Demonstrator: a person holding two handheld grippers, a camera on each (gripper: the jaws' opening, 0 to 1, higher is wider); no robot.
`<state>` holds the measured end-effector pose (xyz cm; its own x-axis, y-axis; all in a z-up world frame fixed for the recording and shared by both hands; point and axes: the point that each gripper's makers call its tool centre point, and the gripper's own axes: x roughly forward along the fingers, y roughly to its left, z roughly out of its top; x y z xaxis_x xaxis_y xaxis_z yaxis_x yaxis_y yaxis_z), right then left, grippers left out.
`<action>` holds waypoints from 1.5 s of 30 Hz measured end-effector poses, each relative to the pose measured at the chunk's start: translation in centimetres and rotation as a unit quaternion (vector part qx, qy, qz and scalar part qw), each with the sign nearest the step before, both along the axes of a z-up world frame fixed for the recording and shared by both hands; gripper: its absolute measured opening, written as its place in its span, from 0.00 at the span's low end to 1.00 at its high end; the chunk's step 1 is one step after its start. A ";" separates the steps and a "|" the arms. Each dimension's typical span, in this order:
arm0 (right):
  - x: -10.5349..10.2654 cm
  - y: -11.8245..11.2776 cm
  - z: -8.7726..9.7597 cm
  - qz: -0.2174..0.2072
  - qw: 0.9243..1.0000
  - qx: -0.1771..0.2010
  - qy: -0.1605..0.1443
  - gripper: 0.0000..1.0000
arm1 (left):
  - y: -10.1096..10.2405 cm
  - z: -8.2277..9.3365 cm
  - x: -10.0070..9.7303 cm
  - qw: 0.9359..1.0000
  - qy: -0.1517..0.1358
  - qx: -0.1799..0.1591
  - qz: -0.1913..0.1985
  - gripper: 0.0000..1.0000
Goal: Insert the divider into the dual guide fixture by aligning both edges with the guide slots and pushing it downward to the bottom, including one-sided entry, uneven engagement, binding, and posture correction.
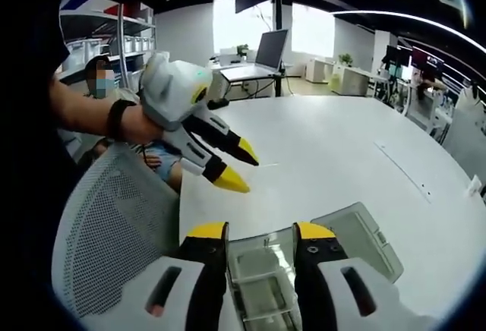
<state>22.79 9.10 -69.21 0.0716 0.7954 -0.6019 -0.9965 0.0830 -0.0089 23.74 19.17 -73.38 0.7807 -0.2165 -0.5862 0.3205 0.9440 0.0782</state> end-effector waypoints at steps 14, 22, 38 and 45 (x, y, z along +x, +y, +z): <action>0.2 0.4 0.7 -0.010 1.000 0.016 0.011 0.28 | -1.7 2.0 0.2 0.999 -0.036 0.001 -0.021 0.29; 0.4 0.5 1.1 -0.019 0.999 0.025 0.020 0.26 | -2.6 2.5 -0.2 0.998 -0.055 0.001 -0.036 0.29; 0.5 1.3 1.7 -0.030 0.998 0.043 0.037 0.22 | -4.9 3.9 -0.8 0.994 -0.083 0.002 -0.066 0.29; 0.9 1.2 1.3 -0.045 0.997 0.043 0.052 0.20 | -6.5 4.1 -1.0 0.992 -0.092 -0.005 -0.090 0.29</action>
